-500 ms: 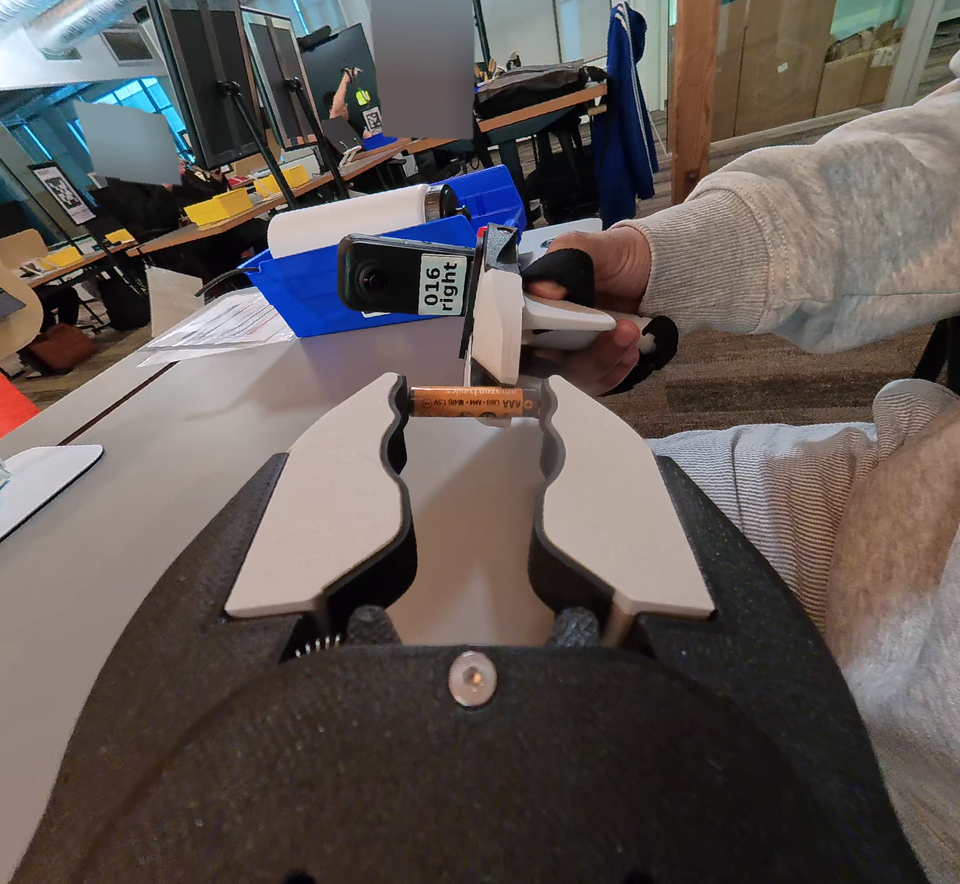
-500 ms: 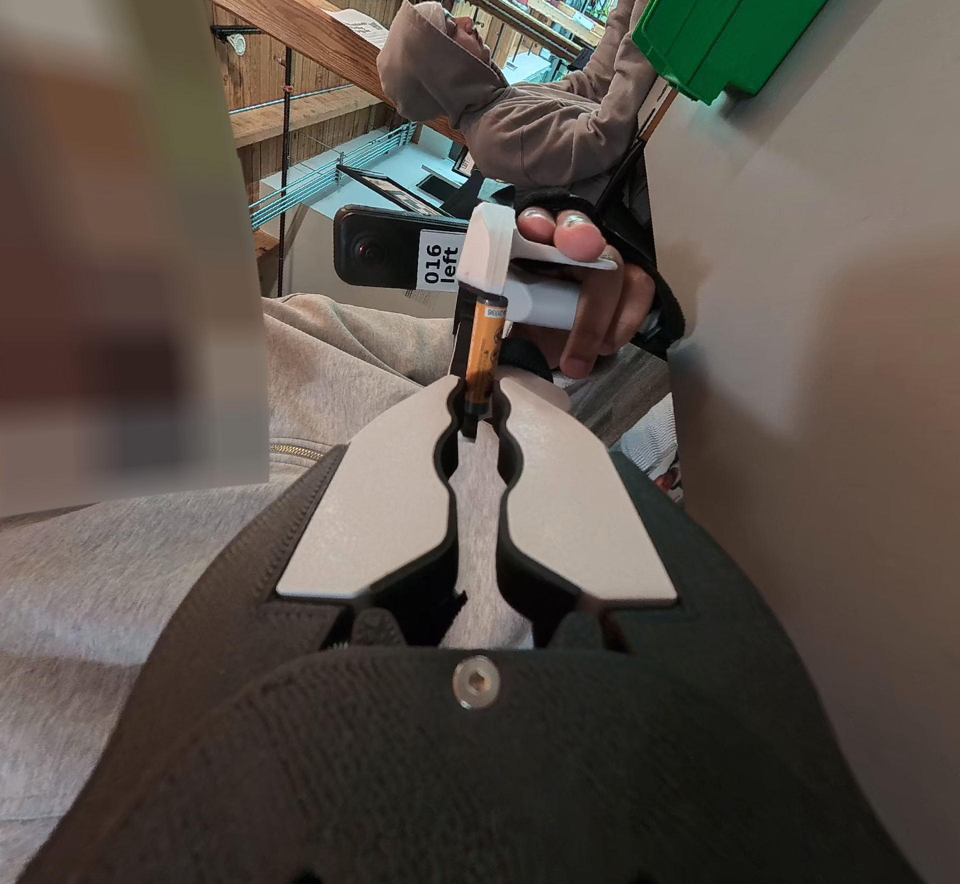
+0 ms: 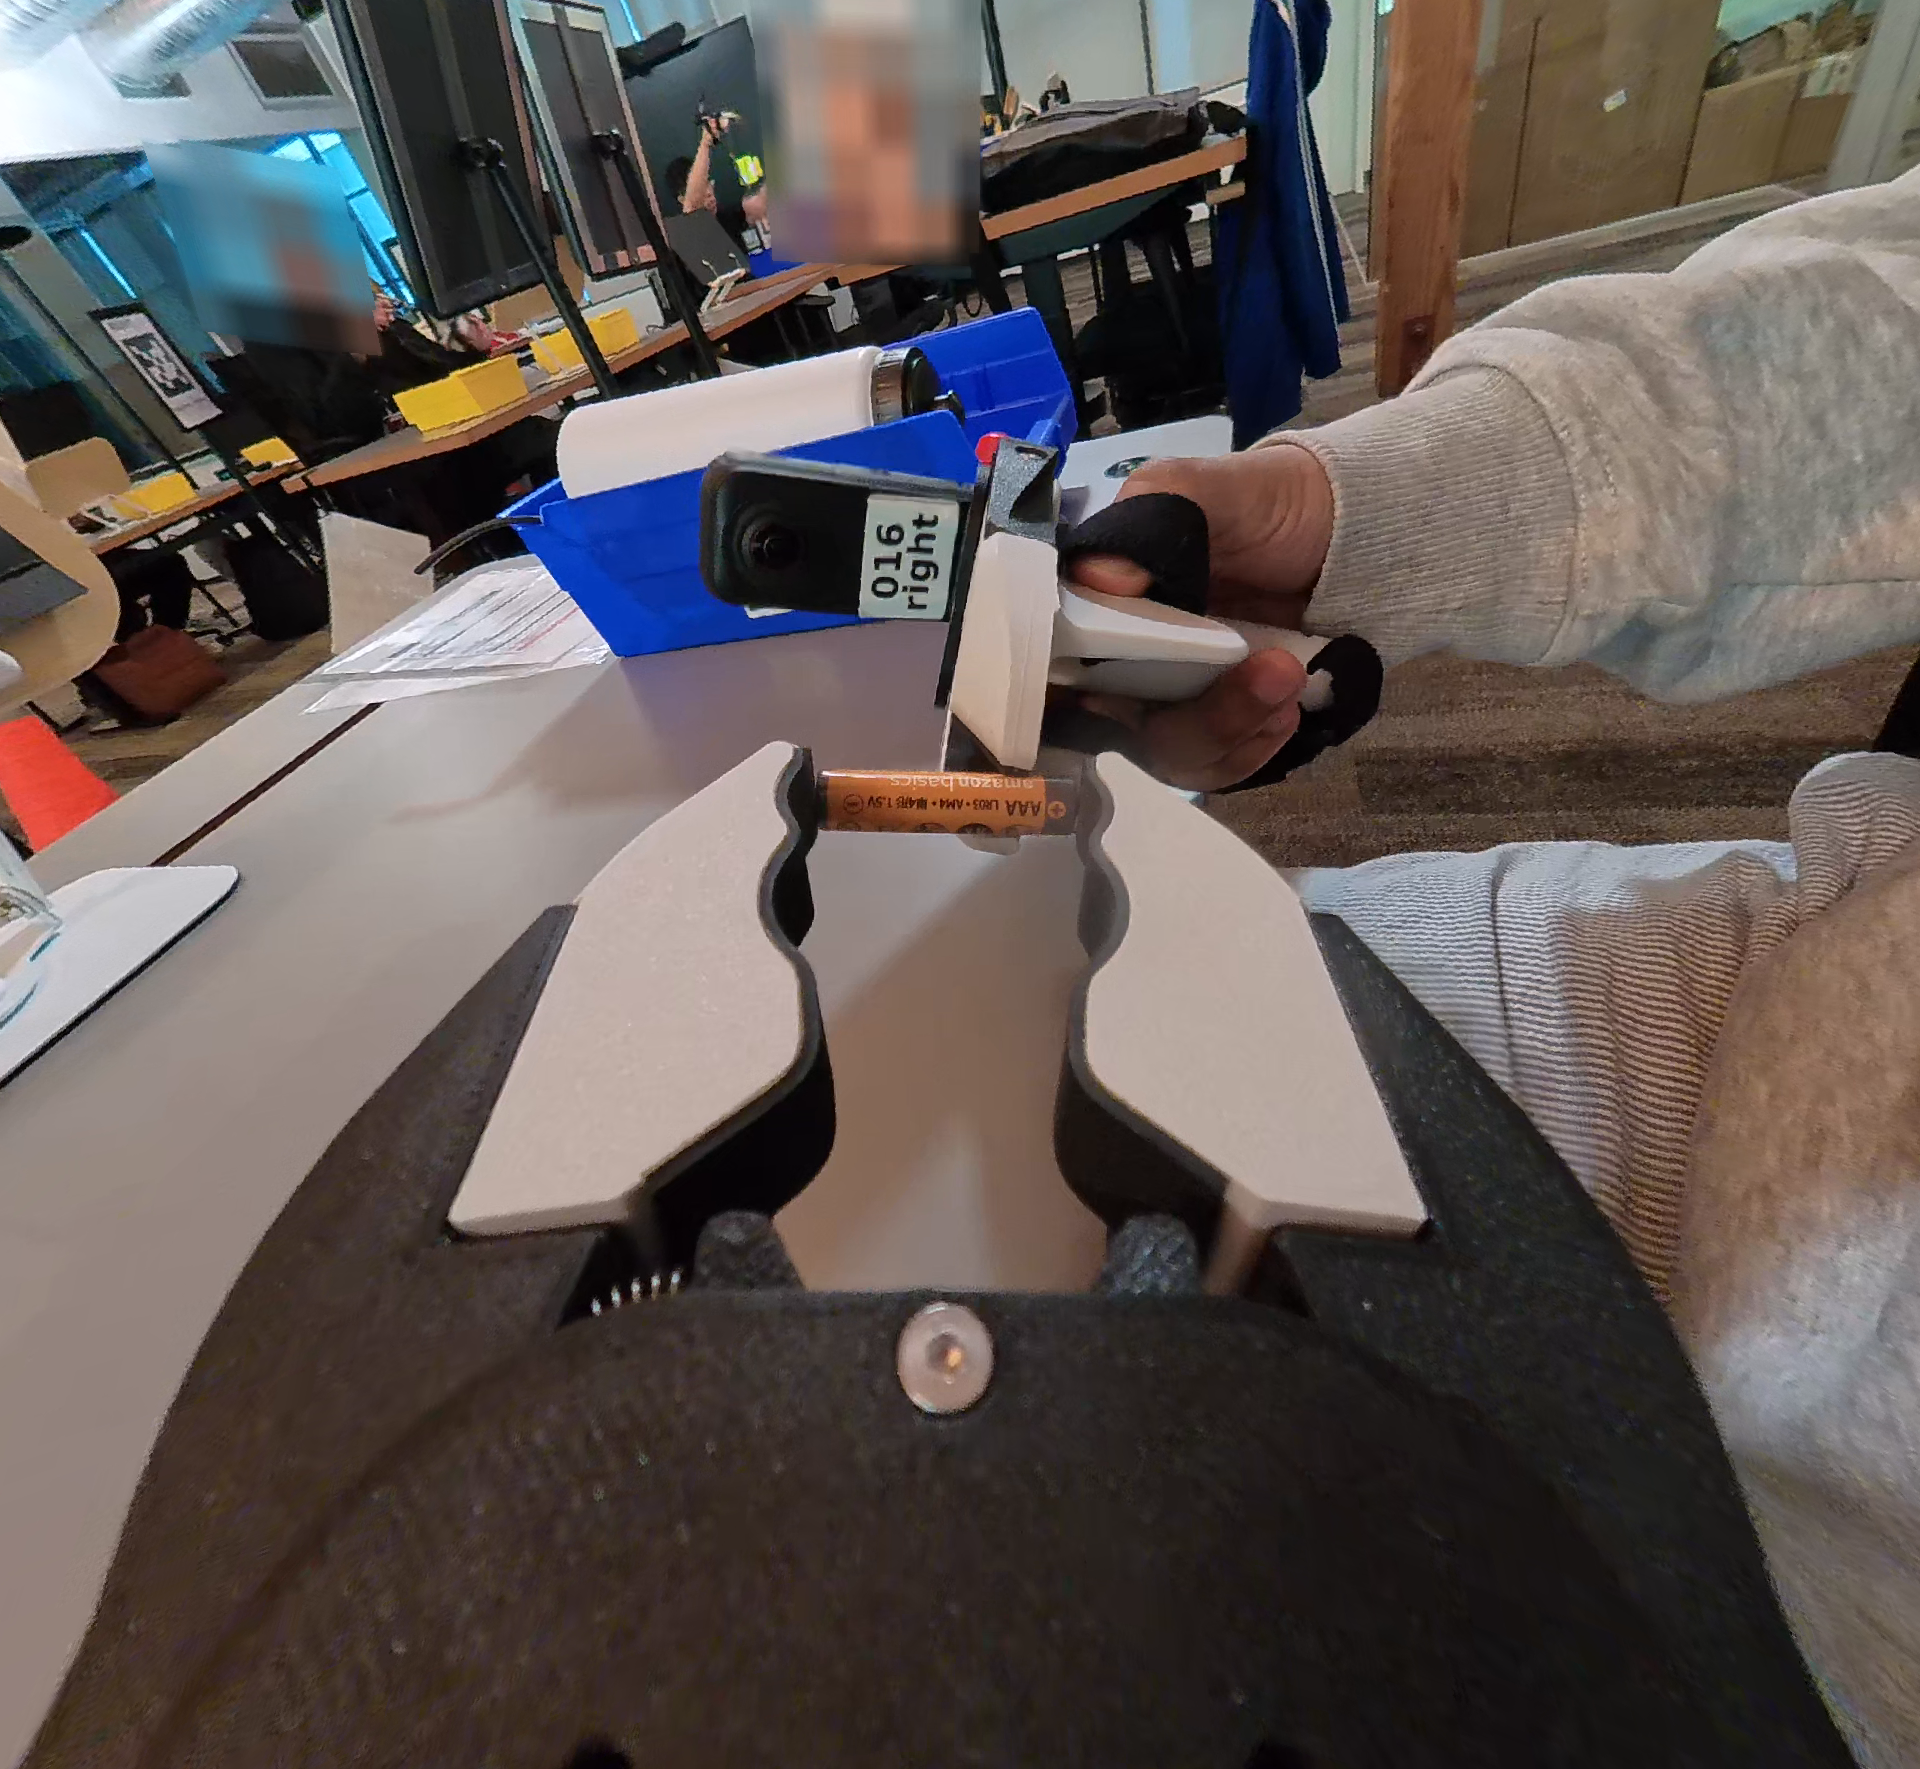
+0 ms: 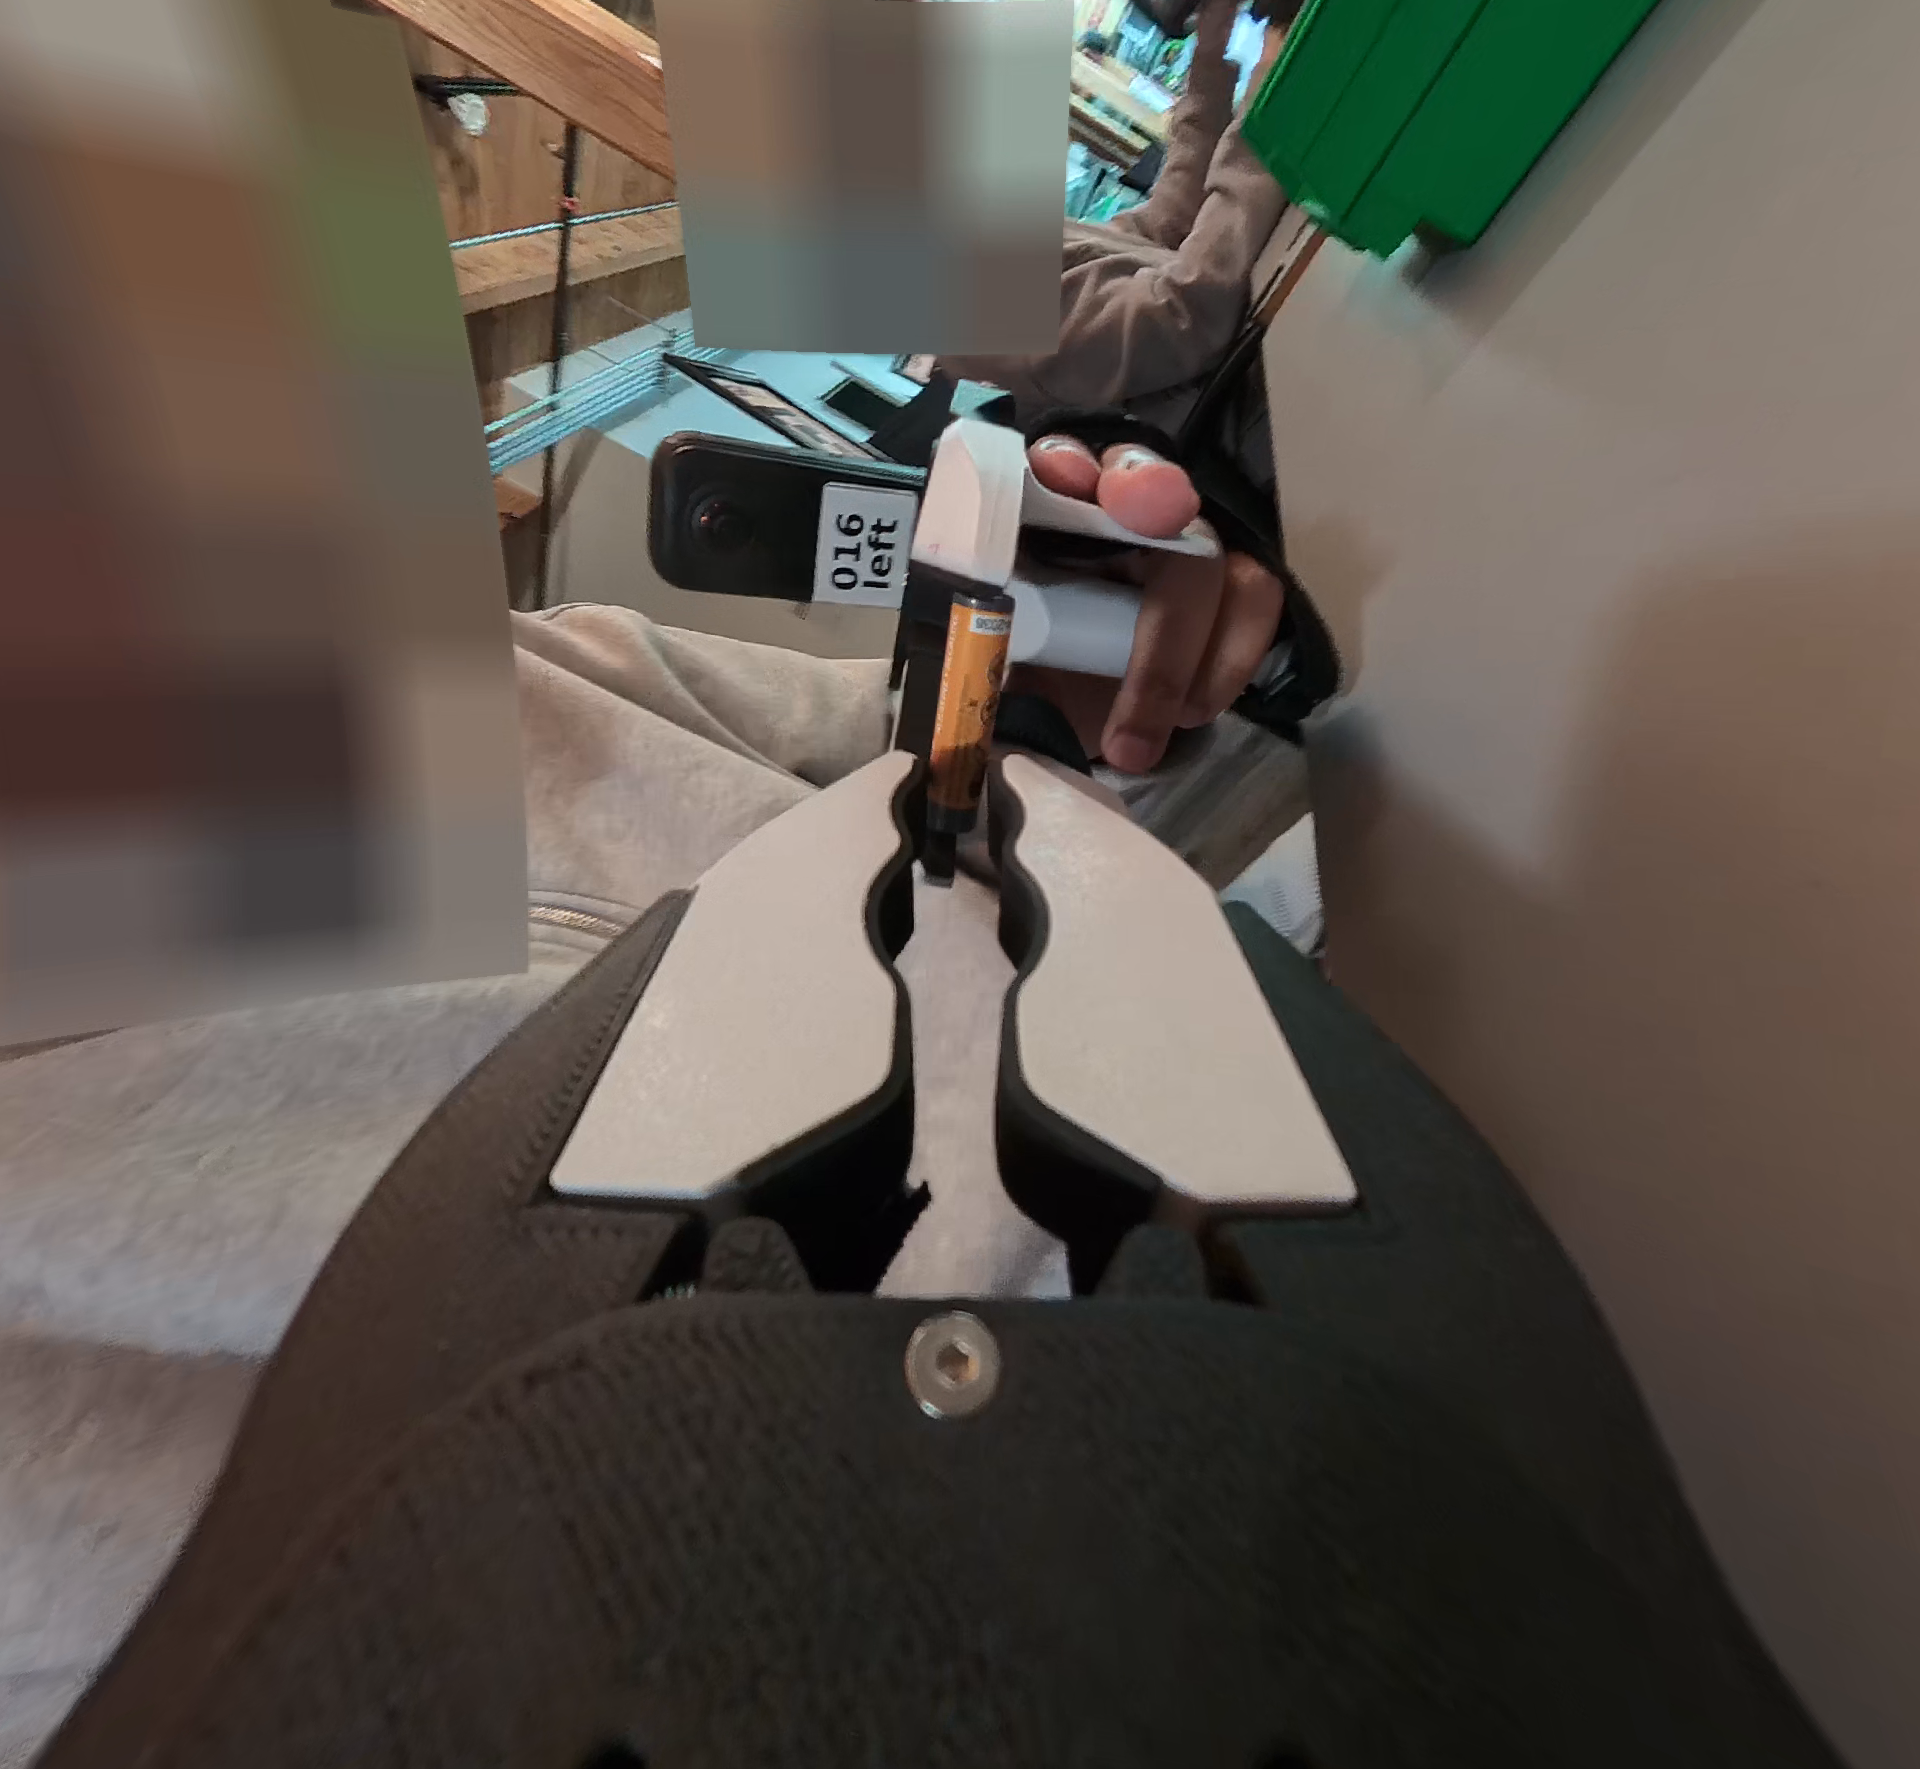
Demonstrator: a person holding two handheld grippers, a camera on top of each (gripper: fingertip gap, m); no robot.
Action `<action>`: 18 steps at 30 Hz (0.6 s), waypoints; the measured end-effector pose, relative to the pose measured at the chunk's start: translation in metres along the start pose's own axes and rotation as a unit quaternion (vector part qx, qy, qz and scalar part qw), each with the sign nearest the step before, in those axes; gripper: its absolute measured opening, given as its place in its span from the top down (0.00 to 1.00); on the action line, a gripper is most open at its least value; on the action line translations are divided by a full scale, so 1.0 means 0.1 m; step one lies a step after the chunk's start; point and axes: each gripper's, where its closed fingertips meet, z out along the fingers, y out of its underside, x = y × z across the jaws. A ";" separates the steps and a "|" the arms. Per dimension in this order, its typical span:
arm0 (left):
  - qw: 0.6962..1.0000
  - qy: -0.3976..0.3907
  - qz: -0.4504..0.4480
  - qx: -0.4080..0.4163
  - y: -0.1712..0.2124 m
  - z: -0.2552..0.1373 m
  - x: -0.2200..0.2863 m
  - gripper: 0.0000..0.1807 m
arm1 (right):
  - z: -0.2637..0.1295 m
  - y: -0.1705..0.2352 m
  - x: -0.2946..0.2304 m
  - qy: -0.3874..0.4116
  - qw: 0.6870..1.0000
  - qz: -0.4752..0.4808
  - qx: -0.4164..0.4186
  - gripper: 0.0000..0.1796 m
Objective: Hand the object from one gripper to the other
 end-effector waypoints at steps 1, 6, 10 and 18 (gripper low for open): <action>1.000 -0.003 0.001 -0.004 0.01 0.00 -0.01 0.74 | 0.00 -0.01 0.01 0.008 1.000 -0.008 0.003 0.92; 0.999 -0.027 0.007 -0.028 0.09 0.01 -0.08 0.74 | -0.06 -0.12 0.17 0.098 0.992 -0.080 0.028 0.86; 0.996 -0.051 0.023 -0.064 0.21 0.02 -0.15 0.74 | -0.15 -0.22 0.29 0.185 0.971 -0.148 0.042 0.86; 0.983 -0.081 0.085 -0.139 0.42 0.05 -0.18 0.73 | -0.08 -0.20 0.41 0.282 0.929 -0.239 0.013 0.87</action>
